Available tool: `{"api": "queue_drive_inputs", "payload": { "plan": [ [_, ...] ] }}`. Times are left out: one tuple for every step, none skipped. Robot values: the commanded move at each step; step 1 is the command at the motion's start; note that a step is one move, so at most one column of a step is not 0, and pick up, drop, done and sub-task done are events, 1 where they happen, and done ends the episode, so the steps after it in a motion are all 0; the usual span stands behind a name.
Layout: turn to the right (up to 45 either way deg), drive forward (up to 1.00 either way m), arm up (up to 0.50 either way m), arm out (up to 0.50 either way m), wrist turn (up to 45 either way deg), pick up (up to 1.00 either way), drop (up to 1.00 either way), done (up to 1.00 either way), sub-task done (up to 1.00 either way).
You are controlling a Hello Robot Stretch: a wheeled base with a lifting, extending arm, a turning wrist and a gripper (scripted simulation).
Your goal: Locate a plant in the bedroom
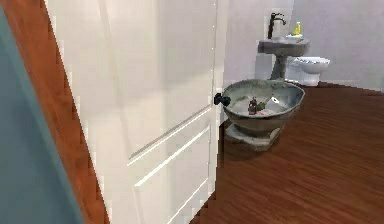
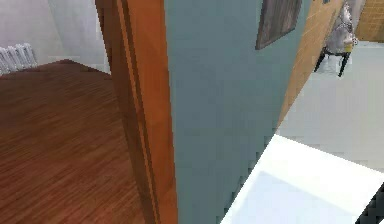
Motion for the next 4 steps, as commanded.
{"api": "queue_drive_inputs", "payload": {
  "plan": [
    [3.0,0.0,0.0,0.0,0.0,0.0,0.0,0.0,0.0],
    [0.0,0.45,0.0,0.0,0.0,0.0,0.0,0.0,0.0],
    [45.0,0.0,0.0,0.0,0.0,0.0,0.0,0.0,0.0],
    [39.0,0.0,0.0,0.0,0.0,0.0,0.0,0.0,0.0]
  ]
}}
